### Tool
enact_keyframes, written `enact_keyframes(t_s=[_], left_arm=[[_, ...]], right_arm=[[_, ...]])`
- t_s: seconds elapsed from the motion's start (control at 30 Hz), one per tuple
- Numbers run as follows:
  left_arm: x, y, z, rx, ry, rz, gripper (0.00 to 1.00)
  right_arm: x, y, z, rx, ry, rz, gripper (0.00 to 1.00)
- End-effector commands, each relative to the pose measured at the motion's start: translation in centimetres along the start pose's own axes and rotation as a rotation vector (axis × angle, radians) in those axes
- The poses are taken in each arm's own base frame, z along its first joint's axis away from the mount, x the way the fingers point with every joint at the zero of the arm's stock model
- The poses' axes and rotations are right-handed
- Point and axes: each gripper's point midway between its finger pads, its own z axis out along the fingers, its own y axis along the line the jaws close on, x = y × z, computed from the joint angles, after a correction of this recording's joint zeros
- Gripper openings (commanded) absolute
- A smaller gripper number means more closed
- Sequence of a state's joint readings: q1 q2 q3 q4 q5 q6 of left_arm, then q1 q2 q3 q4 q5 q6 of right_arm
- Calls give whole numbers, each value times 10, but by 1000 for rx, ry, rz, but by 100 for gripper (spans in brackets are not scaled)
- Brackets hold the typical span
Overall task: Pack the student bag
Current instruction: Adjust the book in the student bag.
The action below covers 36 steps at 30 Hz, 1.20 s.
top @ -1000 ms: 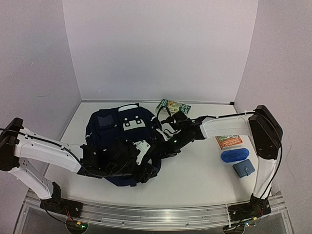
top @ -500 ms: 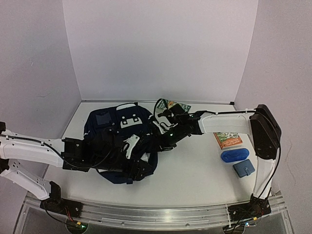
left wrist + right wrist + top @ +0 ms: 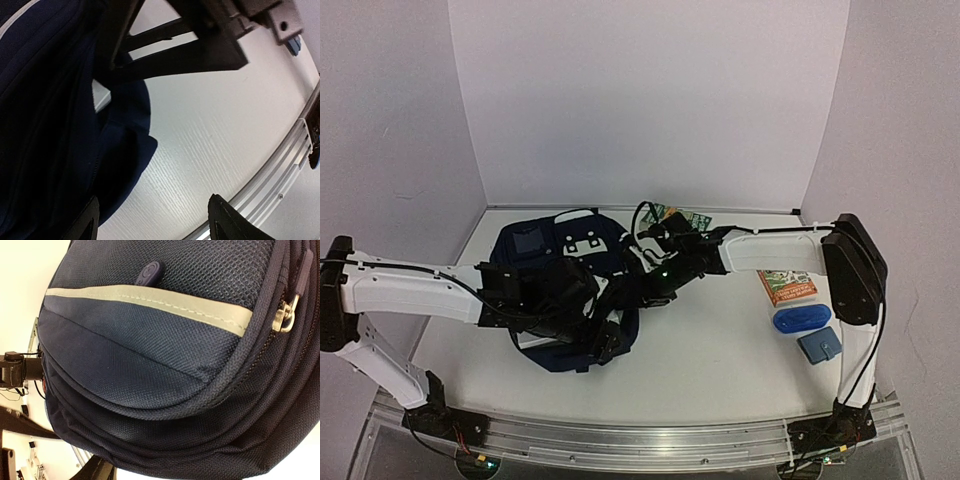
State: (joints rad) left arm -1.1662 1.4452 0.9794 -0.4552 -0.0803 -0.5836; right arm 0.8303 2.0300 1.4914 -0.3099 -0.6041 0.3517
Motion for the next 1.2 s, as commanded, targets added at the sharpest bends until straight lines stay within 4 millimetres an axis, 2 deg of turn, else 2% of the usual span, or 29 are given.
enact_keyframes(t_s=[0.0, 0.2, 0.43, 0.6, 0.7, 0.83, 1.07, 1.17], left_arm=[[-6, 21, -3, -106, 26, -47, 76], [-2, 35, 7, -143, 68, -40, 76], [-1, 46, 28, -210, 87, 53, 77], [-3, 44, 43, -198, 85, 118, 78], [-8, 33, 50, -149, 72, 138, 78], [-20, 26, 44, -116, 19, 169, 78], [-31, 47, 22, -246, -17, 265, 82], [-29, 51, 29, -270, 0, 286, 82]], right_arm=[[-33, 9, -4, -6, -97, -31, 51], [-36, 12, -4, -18, -100, -25, 51], [-31, 11, 0, -28, -81, -15, 51], [-25, 8, 7, -44, -57, 4, 51], [-22, 7, 11, -51, -43, 17, 51], [-19, 5, 14, -52, -32, 25, 51], [-18, 6, 14, -58, -29, 30, 51], [-19, 7, 13, -61, -31, 32, 51]])
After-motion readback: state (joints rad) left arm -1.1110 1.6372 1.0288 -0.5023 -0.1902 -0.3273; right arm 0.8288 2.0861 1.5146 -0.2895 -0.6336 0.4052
